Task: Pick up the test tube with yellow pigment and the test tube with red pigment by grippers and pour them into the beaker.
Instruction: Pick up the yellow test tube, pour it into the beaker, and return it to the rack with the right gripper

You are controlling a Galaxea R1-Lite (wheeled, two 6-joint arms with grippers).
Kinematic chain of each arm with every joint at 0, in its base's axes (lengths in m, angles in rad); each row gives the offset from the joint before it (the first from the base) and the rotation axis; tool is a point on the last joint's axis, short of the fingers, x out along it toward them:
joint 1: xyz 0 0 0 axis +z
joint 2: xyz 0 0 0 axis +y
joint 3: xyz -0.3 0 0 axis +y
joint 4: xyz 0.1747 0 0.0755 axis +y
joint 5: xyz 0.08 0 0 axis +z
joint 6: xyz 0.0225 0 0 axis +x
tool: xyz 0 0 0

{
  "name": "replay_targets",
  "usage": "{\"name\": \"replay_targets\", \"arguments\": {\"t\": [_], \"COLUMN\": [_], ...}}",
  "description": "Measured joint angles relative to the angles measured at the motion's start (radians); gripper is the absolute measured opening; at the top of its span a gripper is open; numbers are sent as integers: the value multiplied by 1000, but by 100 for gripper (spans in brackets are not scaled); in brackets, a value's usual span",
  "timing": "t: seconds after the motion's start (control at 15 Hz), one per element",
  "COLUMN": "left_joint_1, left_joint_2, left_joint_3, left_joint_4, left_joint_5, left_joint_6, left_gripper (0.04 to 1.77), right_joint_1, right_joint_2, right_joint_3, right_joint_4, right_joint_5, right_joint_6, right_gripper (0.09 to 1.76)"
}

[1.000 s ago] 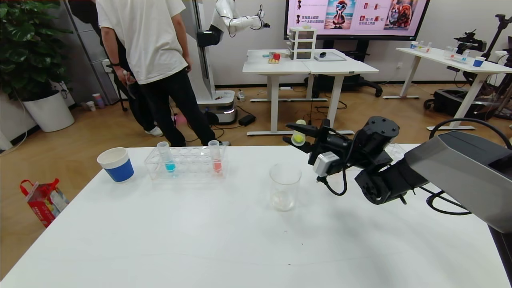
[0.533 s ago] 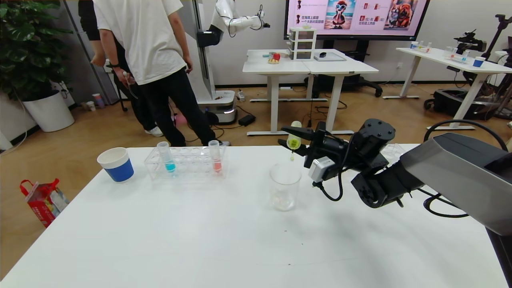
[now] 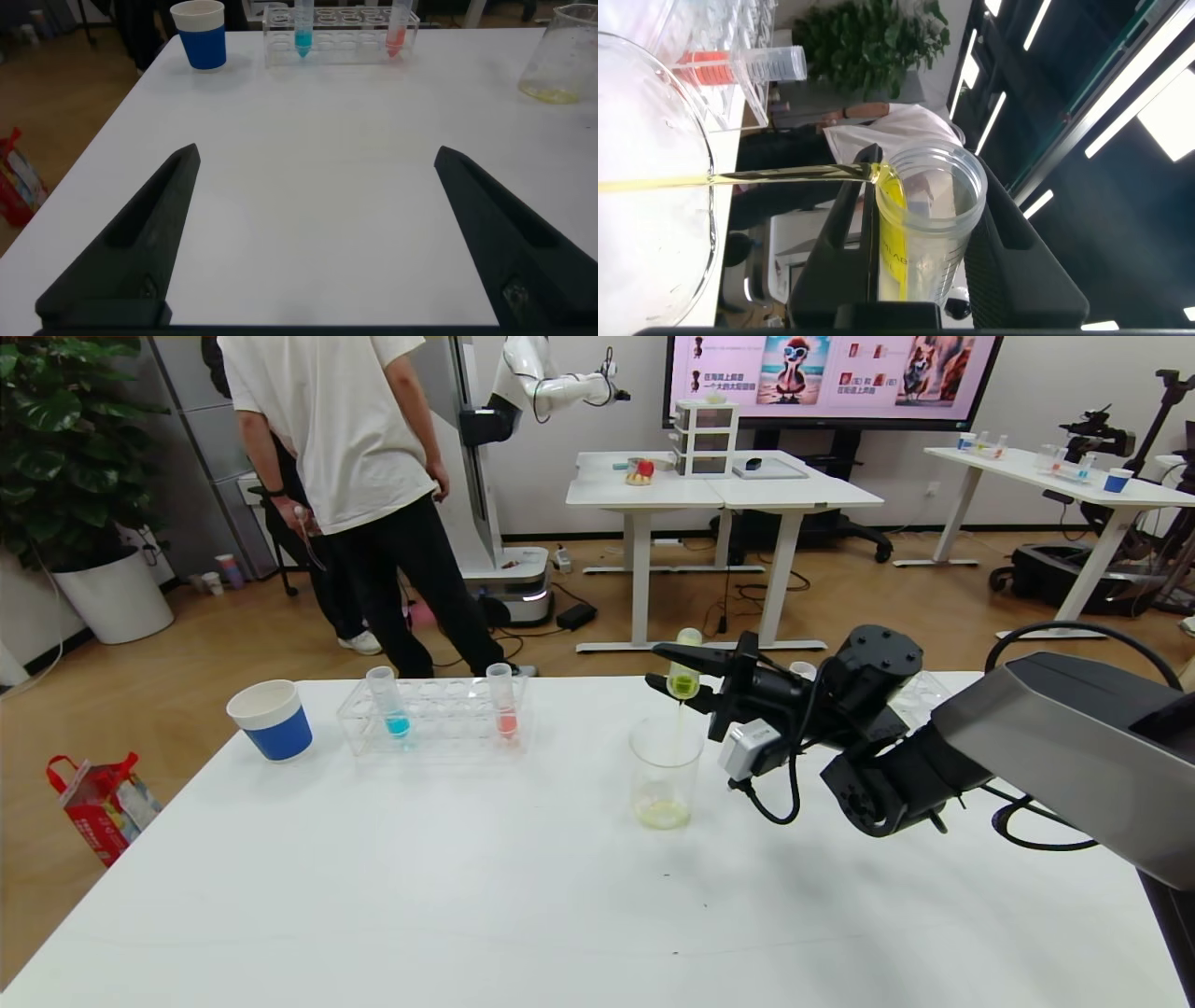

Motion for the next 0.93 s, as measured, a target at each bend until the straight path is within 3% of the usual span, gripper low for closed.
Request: {"name": "replay_targets", "arguments": {"t": [0.93], "left_joint_1": [0], "left_joint_2": [0], "left_joint_3": [0], "left_joint_4": [0], "left_joint_5": [0], "left_joint_6": [0], "left_gripper": [175], "right_joint_1": [-5], "right_joint_2": [16], "right_joint_3": [2], "right_joint_4": [0], "right_joint_5": [99], "right_joint_6": [-264], "right_gripper": [52]}}
